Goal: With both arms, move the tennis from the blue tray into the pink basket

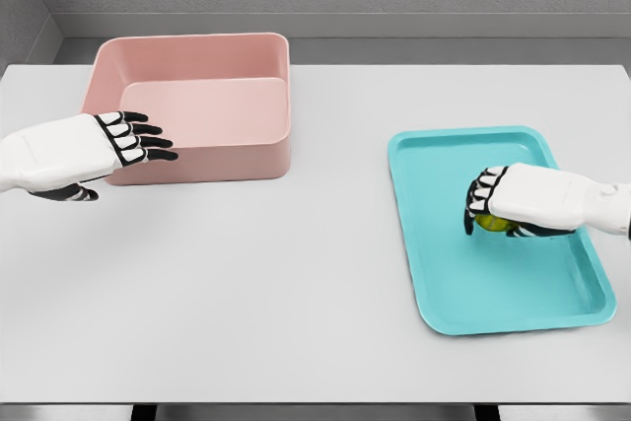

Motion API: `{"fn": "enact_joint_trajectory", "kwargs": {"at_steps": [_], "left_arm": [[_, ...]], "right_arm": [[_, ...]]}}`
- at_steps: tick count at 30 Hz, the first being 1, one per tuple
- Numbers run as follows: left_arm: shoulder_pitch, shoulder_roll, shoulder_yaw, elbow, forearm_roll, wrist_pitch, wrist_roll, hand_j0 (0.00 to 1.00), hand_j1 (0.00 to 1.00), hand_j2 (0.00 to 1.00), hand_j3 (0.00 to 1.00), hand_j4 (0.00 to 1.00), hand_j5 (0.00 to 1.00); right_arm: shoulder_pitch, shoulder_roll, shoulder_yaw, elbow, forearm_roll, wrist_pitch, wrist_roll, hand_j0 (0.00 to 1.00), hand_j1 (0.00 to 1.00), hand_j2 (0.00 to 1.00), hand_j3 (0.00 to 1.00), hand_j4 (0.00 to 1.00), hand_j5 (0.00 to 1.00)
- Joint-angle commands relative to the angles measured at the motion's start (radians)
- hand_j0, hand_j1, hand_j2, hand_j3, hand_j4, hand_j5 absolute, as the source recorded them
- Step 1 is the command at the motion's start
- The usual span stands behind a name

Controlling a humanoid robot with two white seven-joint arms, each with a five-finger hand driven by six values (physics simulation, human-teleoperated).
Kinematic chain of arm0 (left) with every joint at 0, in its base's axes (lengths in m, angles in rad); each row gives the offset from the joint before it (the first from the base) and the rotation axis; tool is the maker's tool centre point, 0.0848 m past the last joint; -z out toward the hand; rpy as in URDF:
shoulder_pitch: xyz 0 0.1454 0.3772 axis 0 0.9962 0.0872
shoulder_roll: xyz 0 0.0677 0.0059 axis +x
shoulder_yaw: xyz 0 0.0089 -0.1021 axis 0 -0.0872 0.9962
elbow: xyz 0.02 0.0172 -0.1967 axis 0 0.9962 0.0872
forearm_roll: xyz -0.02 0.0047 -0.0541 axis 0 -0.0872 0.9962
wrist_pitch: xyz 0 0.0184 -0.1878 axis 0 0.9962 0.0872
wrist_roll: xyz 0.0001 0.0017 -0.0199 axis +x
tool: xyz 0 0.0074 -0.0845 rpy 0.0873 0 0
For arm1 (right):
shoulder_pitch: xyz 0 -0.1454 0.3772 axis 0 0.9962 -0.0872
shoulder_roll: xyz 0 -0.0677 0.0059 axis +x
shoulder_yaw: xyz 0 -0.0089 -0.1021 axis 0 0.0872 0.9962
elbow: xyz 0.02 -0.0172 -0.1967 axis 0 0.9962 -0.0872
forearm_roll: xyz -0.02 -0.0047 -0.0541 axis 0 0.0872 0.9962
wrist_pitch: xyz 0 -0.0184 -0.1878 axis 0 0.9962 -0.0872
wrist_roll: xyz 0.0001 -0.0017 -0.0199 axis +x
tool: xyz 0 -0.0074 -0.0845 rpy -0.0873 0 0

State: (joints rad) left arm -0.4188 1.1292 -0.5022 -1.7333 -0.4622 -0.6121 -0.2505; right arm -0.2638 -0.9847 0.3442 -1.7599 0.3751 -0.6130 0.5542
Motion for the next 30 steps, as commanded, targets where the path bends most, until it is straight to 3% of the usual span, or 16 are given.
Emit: {"fn": "enact_joint_trajectory", "kwargs": {"at_steps": [1, 16, 24, 30], "left_arm": [[0.0, 0.001, 0.001, 0.0, 0.005, 0.001, 0.0, 1.0, 1.0, 1.0, 1.0, 1.0, 1.0], [0.002, -0.005, -0.004, -0.002, 0.002, 0.001, 0.0, 1.0, 1.0, 1.0, 1.0, 1.0, 1.0], [0.0, -0.005, -0.006, 0.0, 0.002, 0.001, 0.0, 1.0, 1.0, 1.0, 1.0, 1.0, 1.0], [0.0, -0.006, -0.006, -0.002, 0.002, 0.001, 0.0, 1.0, 1.0, 1.0, 1.0, 1.0, 1.0]], "right_arm": [[-0.002, 0.0, 0.001, -0.006, -0.012, 0.002, 0.0, 0.48, 0.48, 0.48, 0.48, 0.48, 0.48], [-0.094, 0.155, 0.042, -0.006, 0.001, 0.002, 0.012, 0.47, 0.47, 0.47, 0.47, 0.47, 0.47], [-0.121, 0.241, 0.081, -0.006, 0.004, 0.002, 0.044, 0.41, 0.41, 0.41, 0.41, 0.41, 0.41], [-0.19, 0.31, 0.168, -0.006, 0.027, 0.002, 0.05, 0.41, 0.41, 0.41, 0.41, 0.41, 0.41]]}}
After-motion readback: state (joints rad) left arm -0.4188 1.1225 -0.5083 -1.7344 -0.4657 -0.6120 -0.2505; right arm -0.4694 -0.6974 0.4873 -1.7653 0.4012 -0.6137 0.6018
